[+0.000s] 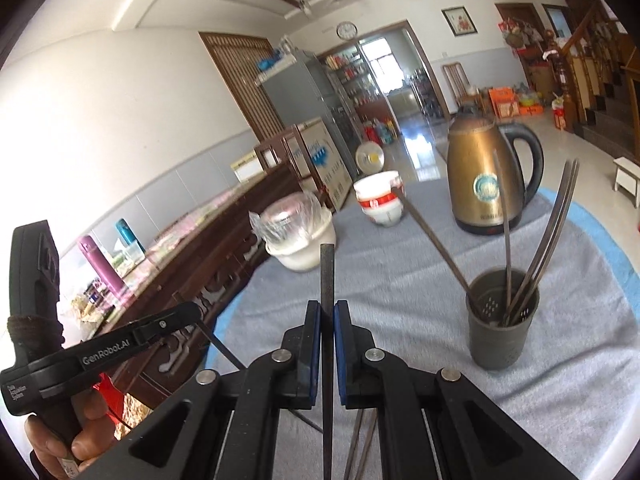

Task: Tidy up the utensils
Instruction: 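Lift both held chopsticks and carry them toward the dark grey holder cup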

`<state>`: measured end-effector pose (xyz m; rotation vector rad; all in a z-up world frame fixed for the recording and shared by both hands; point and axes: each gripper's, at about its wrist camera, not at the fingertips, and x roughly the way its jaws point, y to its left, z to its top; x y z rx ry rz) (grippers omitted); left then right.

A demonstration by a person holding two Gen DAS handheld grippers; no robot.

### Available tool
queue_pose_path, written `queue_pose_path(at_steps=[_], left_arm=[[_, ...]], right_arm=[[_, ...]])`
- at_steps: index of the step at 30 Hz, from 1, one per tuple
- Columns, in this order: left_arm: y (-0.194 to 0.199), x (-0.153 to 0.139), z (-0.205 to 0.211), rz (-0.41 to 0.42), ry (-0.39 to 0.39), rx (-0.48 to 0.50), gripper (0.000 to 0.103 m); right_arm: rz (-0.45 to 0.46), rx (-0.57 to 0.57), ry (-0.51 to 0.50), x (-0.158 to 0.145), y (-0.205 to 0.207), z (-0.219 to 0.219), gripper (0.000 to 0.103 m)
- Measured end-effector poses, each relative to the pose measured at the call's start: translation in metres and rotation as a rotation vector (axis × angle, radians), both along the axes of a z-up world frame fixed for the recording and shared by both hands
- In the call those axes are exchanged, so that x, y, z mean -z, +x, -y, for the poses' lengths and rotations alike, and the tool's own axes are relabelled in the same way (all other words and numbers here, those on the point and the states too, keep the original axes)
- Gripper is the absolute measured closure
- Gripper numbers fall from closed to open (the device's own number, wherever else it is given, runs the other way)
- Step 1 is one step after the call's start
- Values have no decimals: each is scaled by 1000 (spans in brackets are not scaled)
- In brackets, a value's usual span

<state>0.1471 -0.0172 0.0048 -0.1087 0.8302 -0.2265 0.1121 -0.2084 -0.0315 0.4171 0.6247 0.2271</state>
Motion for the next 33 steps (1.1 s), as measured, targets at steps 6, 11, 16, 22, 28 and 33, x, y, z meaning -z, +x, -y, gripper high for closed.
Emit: queue_pose_path(at_steps=[6,11,16,22,28,33], left_arm=[[-7,-14,12,29,3,6,96],[-10,-22,22,40,10,12,96],[-11,-29,33,52,17,19,96],[-10,-33,47,60,30,29,96],[-5,-36,59,69,38,45,96],[1,-44,71,93,17,69,96]], right_arm=[[76,30,10,-18,-12,13,96],[114,71,16,-26,-20,31,96],[147,111,14,-32,-28,47,96],[192,172,19,-40,-39,69,96],[226,227,29,-46,-45,88,96],[259,279,32,-50,-50,101,96]])
